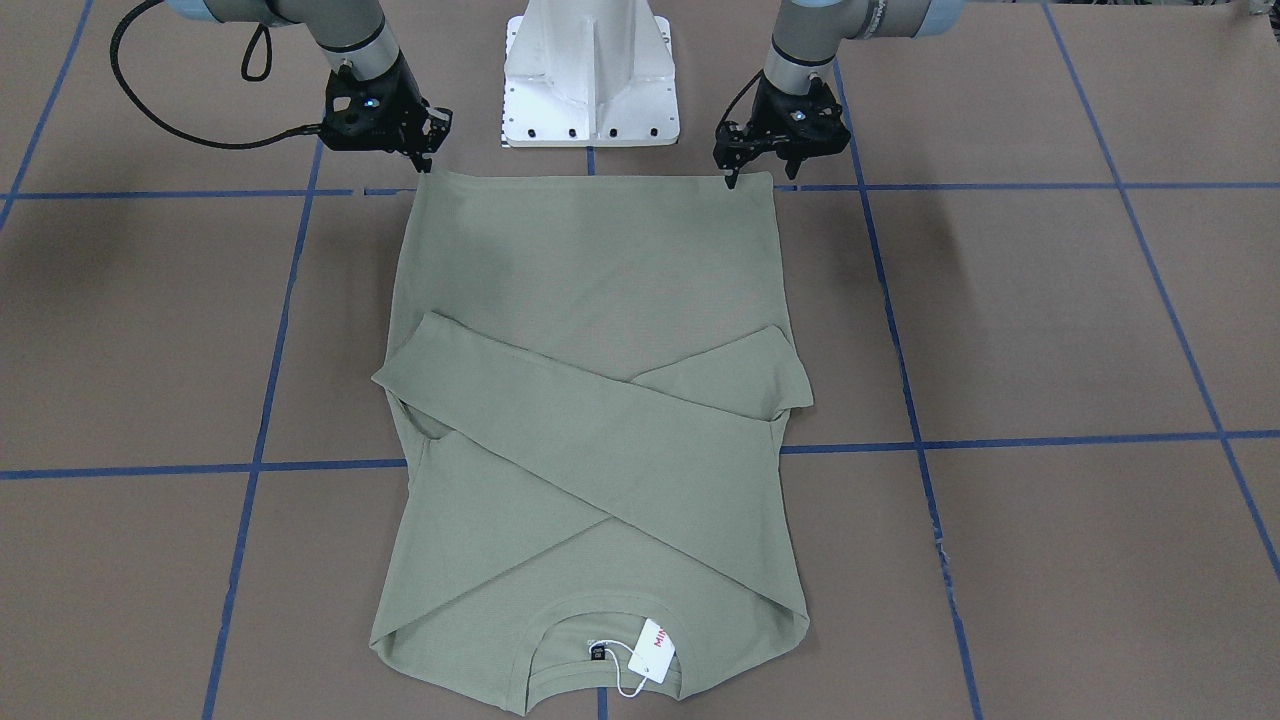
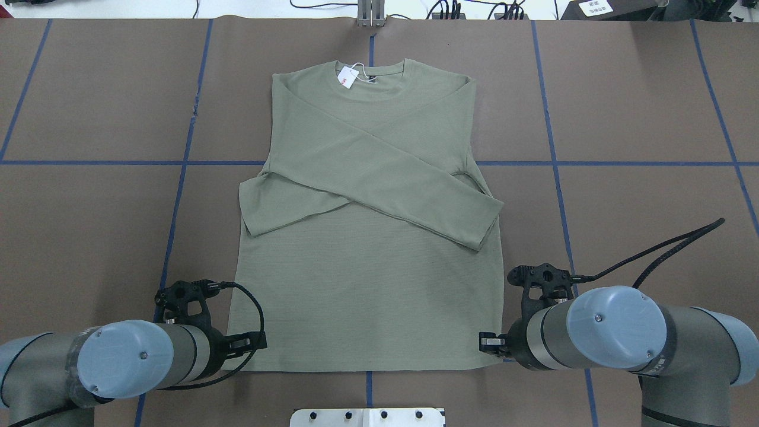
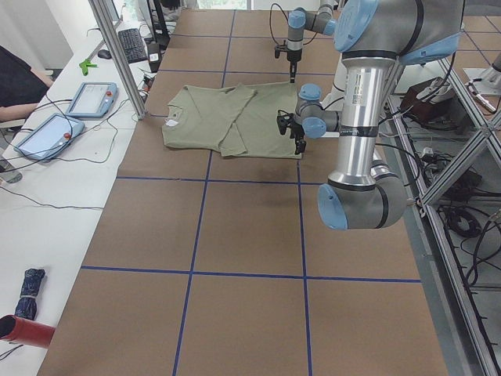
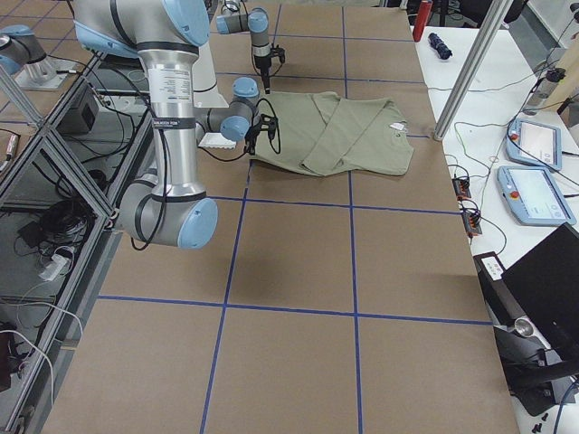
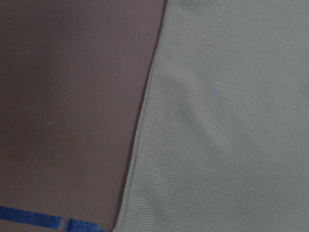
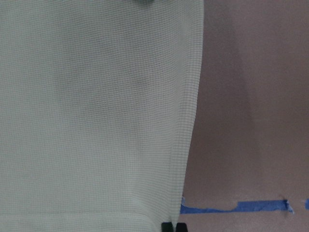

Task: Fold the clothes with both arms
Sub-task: 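Lower the left gripper to the hem corner nearest it and grasp it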

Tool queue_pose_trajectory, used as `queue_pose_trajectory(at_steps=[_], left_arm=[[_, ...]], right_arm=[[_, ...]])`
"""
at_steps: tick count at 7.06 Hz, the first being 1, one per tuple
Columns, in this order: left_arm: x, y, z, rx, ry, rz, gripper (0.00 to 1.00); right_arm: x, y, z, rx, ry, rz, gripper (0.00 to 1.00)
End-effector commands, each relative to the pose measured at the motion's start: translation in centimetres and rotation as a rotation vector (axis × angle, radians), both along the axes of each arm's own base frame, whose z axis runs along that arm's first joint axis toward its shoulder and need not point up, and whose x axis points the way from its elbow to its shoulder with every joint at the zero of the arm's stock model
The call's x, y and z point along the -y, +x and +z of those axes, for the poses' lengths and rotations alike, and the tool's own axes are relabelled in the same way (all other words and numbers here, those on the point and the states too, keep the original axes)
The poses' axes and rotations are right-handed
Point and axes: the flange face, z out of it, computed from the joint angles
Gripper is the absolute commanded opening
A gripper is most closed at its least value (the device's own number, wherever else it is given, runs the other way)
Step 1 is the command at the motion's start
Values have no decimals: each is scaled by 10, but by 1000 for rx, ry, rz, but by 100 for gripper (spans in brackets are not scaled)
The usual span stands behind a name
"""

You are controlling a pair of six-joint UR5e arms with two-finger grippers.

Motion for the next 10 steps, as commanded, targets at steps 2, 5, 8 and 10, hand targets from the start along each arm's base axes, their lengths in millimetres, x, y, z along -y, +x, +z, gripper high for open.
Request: queue_pose_trajectory(at_steps=[2, 5, 8, 10], left_arm=[[-4, 4, 6, 14, -5, 7, 86], [-5, 9, 15, 34, -8, 10, 74], [-5, 9, 13, 30, -9, 11, 32], [-5, 9, 10, 30, -9, 11, 0]], right_arm=[[4, 2, -2, 4, 2, 8, 0], [5, 5, -5, 12, 3, 12, 0], [7, 7, -6, 14, 1, 13, 0], [16, 17, -7, 28, -43, -2, 0]])
